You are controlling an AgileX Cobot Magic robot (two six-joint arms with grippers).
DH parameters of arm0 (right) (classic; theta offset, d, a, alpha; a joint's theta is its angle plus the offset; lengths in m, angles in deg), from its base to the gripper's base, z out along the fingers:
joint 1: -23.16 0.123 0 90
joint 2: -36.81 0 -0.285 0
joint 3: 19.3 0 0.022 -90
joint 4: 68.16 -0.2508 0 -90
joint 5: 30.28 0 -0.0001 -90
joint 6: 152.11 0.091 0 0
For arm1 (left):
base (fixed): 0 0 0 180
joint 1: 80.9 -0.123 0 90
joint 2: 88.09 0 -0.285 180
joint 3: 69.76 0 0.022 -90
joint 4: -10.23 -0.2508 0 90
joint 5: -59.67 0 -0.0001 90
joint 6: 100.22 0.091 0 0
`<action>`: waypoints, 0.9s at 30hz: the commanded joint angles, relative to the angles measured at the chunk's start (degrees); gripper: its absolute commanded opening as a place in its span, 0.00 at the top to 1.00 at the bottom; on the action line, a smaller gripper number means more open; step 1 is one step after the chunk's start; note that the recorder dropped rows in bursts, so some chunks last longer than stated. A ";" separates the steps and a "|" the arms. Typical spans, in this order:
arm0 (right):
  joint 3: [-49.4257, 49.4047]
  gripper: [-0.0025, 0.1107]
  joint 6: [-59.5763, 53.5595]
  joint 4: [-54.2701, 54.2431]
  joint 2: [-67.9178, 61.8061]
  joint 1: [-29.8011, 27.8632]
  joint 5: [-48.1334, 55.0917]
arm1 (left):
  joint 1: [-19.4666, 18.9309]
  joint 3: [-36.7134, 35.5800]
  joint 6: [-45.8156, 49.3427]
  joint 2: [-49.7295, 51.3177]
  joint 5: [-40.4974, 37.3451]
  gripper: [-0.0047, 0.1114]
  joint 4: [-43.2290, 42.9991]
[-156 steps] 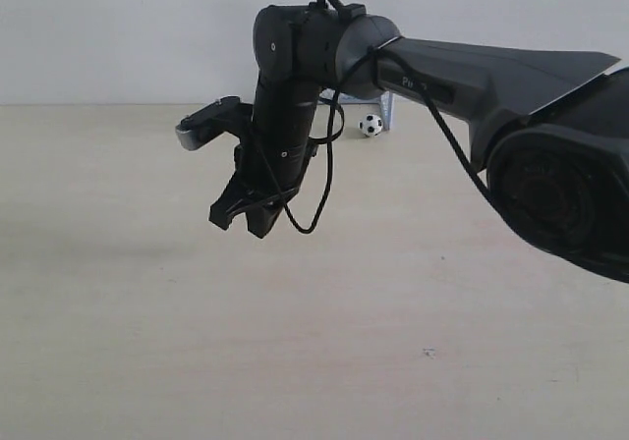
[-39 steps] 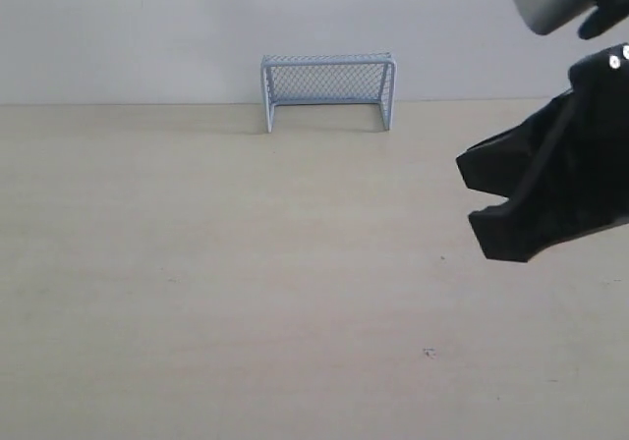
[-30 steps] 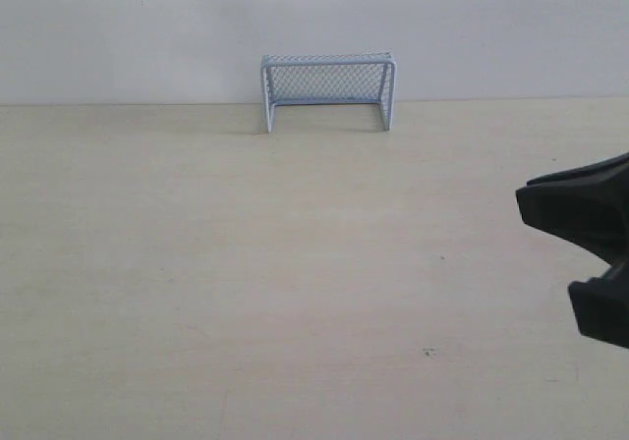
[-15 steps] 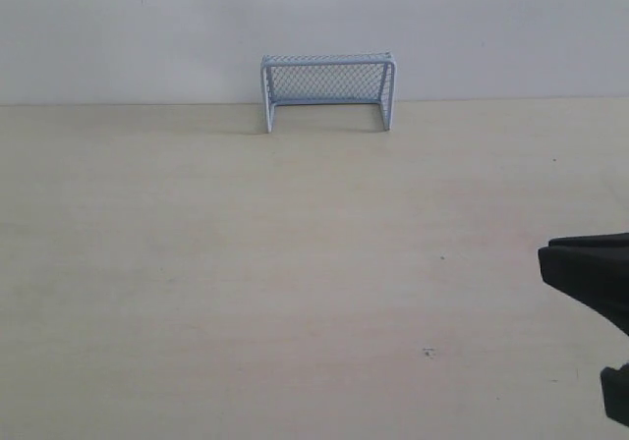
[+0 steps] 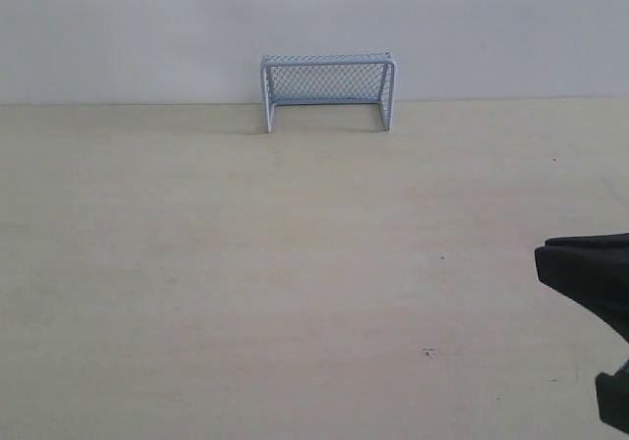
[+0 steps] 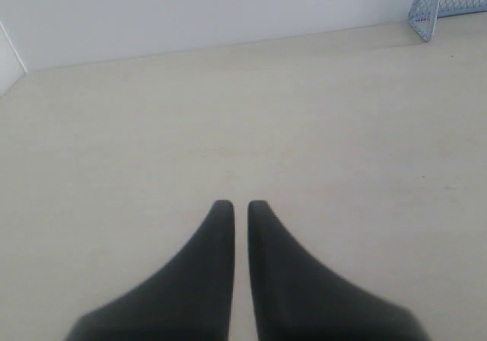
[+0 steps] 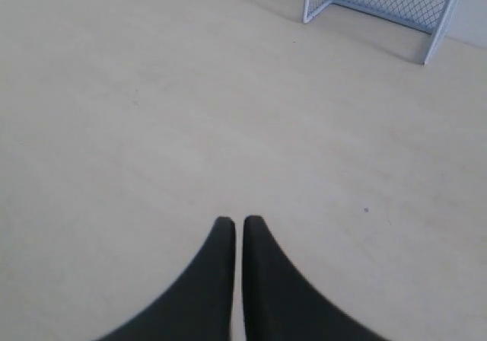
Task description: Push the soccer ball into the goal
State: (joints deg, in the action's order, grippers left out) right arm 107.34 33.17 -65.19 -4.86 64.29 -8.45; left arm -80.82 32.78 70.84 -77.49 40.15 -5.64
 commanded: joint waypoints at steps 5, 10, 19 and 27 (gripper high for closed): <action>-7.56 0.98 -0.08 0.00 3.98 0.03 -10.51 | 0.45 0.24 -0.53 0.31 0.19 0.91 -0.02; -7.83 0.98 -0.08 0.00 4.03 0.03 -9.17 | 0.45 0.24 -0.53 0.31 0.19 0.91 -0.02; -7.83 0.98 -0.08 0.00 4.03 0.03 -9.65 | 0.45 0.24 -0.53 0.31 0.19 0.91 -0.02; -7.83 0.98 -0.08 0.00 4.03 -0.19 -9.65 | 0.45 0.24 -0.53 0.31 0.19 0.91 -0.02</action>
State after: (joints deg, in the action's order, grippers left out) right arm 99.87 33.11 -65.38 -1.05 64.29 -17.68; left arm -80.82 32.78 70.84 -77.49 40.15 -5.64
